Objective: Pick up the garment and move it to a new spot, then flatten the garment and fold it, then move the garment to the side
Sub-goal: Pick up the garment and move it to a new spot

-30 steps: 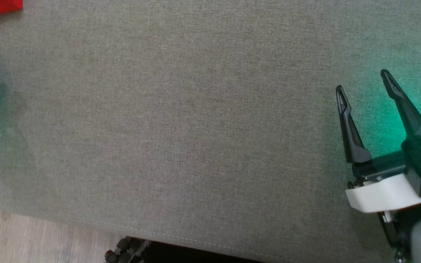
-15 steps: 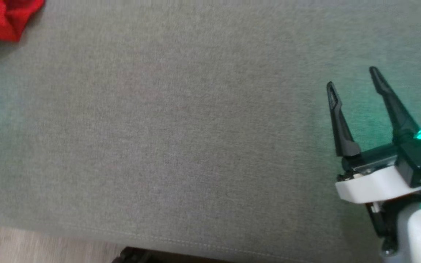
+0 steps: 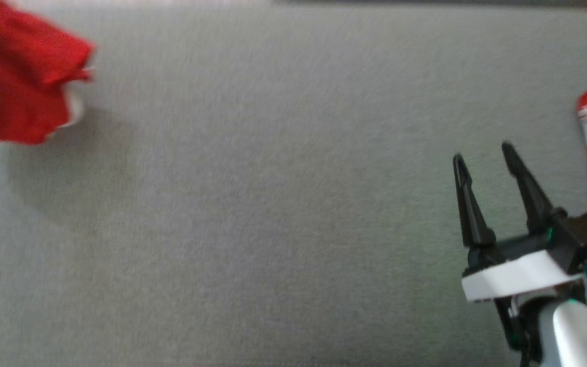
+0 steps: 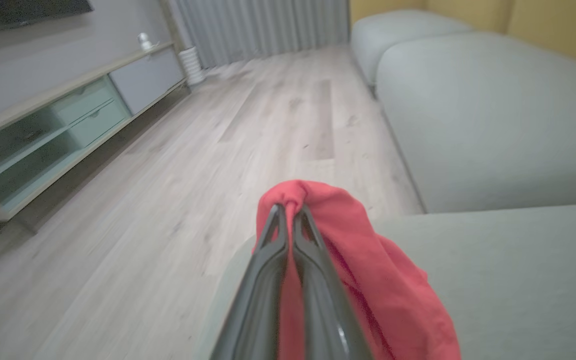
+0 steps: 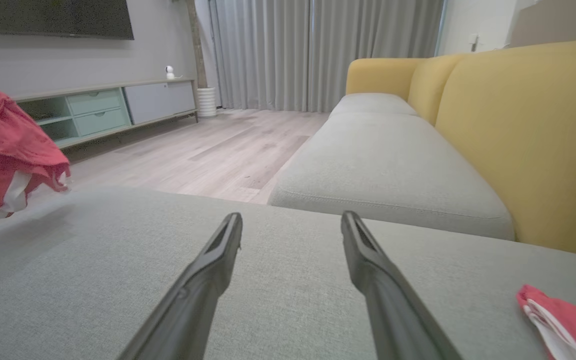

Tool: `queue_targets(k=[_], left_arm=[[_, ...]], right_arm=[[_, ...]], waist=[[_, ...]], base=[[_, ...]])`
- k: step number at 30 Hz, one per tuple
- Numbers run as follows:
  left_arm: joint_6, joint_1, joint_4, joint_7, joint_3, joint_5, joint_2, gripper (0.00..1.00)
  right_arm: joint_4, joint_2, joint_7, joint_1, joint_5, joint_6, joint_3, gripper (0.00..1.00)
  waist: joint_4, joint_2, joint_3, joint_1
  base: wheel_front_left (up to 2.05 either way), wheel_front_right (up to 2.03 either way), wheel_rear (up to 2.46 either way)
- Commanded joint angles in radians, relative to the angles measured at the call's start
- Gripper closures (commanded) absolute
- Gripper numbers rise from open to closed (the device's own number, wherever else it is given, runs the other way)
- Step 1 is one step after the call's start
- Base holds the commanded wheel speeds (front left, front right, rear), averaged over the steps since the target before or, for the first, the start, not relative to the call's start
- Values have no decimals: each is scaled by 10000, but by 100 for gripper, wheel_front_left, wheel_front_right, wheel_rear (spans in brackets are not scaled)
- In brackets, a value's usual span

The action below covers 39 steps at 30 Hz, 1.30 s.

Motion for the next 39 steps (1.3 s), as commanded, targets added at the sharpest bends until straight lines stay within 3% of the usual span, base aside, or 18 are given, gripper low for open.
queue_targets(k=[1, 8, 15, 20, 25, 26, 28, 29, 39], left_arm=[[21, -432, -459, 27, 244, -125, 305, 100], [143, 414, -3247, 916, 288, -1296, -825, 100], [1008, 2129, -5723, 1158, -120, -1829, -2051, 100], [1298, 3545, -5477, 536, -634, -1872, -2928, 100], [1519, 4120, -3867, -691, -994, -1172, -3067, 100], [1537, 4137, -3563, -962, -1005, -1076, -3088, 88], [1515, 4112, -3049, -1470, -1032, -910, -3144, 23], [1454, 4089, -2833, -1664, -1052, -869, -3189, 0], [1063, 4075, -1891, -2924, -1054, -781, -3549, 0]], right_arm=[[-277, 44, -112, -6, 76, 65, 175, 0], [107, 45, -371, 523, 534, 65, 124, 0], [403, 46, -630, 590, 862, 65, 275, 0], [593, 46, -860, 390, 979, 65, 340, 0], [748, 46, -1028, 70, 983, 65, 414, 0], [780, 46, -1061, 18, 982, 65, 416, 0], [861, 47, -1112, -60, 958, 65, 404, 0], [910, 47, -1142, -87, 947, 65, 396, 0], [1279, 47, -1159, 1, 809, 65, 290, 0]], waist=[[-700, -1, -1155, 4], [-1246, -1, -2015, 4], [-1687, -1, -1732, 4], [-1947, -1, -1128, 4], [-2224, -1, -476, 4], [-2262, -1, -374, 4], [-2303, -1, -228, 4], [-2307, -1, -199, 4], [-1958, -1, -1015, 4]], base=[[0, 0, 0], [0, 0, 0], [0, 0, 0], [0, 0, 0], [0, 0, 0], [0, 0, 0], [0, 0, 0], [0, 0, 0], [0, 0, 0]])
